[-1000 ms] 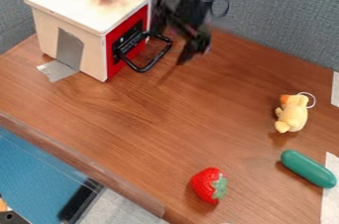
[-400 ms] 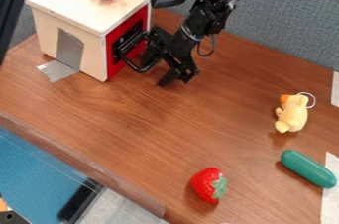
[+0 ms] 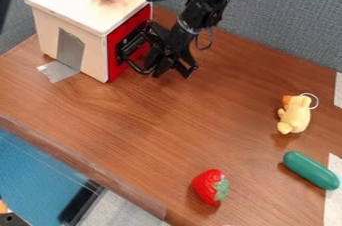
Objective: Opened the drawer
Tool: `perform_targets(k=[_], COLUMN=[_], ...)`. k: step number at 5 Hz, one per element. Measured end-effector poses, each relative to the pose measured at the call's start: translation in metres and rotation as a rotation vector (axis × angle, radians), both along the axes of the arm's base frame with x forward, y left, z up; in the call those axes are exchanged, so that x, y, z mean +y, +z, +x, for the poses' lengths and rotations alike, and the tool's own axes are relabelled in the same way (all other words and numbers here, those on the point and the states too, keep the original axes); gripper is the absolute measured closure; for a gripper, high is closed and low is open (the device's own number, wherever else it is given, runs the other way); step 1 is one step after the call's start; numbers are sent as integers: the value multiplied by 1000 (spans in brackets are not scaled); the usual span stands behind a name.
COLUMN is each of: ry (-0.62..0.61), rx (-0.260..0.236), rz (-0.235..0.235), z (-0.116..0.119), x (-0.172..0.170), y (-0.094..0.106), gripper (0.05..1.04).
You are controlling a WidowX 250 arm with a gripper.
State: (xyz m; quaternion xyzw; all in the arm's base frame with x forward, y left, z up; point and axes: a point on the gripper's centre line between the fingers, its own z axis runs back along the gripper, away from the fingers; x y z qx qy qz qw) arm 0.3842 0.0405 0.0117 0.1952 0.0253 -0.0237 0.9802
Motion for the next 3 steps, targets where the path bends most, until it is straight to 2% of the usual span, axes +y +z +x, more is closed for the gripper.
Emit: perform_targets(k=[1, 3], ry=[-15, -78], rx=[-15, -6], rz=[-21, -35], z=[-2, -6], x=[-18, -52], y=[9, 8], gripper=[943, 945])
